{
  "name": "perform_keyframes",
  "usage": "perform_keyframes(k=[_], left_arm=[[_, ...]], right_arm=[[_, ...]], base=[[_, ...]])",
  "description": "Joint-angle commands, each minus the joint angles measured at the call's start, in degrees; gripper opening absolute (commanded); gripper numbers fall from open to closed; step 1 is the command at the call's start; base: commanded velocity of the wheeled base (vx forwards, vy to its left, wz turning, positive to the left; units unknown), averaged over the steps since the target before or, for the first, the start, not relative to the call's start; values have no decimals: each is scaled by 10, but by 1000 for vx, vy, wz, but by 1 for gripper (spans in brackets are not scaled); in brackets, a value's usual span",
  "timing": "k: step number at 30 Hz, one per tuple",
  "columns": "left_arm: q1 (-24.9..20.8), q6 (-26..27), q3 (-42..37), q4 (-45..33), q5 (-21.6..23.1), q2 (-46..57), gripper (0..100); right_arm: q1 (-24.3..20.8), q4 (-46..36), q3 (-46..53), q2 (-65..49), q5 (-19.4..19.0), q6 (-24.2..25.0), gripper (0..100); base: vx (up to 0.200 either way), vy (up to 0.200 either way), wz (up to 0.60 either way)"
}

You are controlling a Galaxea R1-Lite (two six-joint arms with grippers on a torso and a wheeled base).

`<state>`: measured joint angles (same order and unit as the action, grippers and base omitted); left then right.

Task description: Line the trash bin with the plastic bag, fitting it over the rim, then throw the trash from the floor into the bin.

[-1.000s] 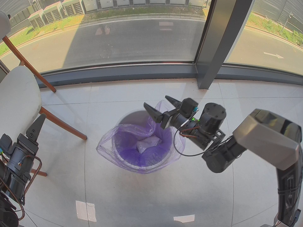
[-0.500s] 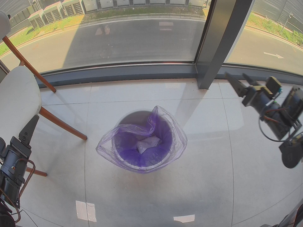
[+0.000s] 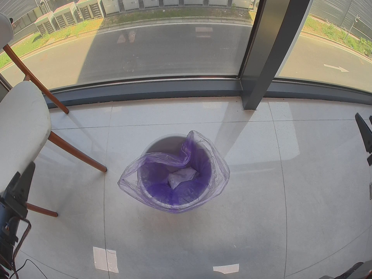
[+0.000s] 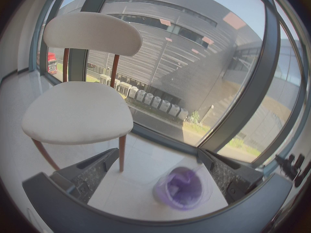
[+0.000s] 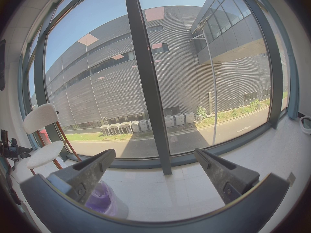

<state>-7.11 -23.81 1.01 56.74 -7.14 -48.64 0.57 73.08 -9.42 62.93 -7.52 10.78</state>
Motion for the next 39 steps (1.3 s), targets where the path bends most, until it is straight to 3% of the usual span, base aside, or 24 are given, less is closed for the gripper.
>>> perform_keyframes(k=[1,2,3,6,8,9,11,14,20,24,27,28,30,31,35,39], left_arm=[[19,122,23,-375,67,387,100],[20,131,31,-462,63,441,100],[23,133,32,-491,51,447,100],[23,125,-10,-494,-41,434,100],[22,114,-10,-527,-69,433,100],[21,112,4,-574,-76,434,100],[21,118,1,-566,-68,434,100],[21,160,-4,-553,-34,434,100],[20,247,-9,-568,81,433,100],[-14,250,-8,-569,87,432,100],[11,248,-9,-568,87,430,100],[45,248,-9,-567,85,432,100],[103,248,-10,-567,85,435,100],[113,248,-10,-567,85,435,100],[107,254,-10,-565,85,436,100],[53,260,-10,-566,90,472,100]], right_arm=[[39,-286,19,-331,-3,-31,100],[38,-366,11,-388,-4,-40,100],[38,-412,8,-419,-5,-44,100],[36,-575,11,-550,-16,-78,100],[33,-629,23,-594,-21,-101,100],[31,-613,79,-595,-7,-136,100],[31,-579,94,-586,10,-146,100],[30,-690,92,-584,38,-144,100],[31,-725,82,-581,5,-123,100],[32,-743,75,-580,13,-115,100],[32,-740,76,-580,80,-112,100],[32,-740,77,-580,118,-110,100],[31,-736,78,-580,144,-107,100],[31,-733,78,-580,142,-110,100],[16,-726,85,-584,27,-163,100],[-16,-733,85,-607,24,-162,100]], base=[[0,0,0],[0,0,0],[0,0,0],[0,0,0],[0,0,0],[0,0,0],[0,0,0],[0,0,0],[0,0,0],[0,0,0],[0,0,0],[0,0,0],[0,0,0],[0,0,0],[0,0,0],[0,0,0]])
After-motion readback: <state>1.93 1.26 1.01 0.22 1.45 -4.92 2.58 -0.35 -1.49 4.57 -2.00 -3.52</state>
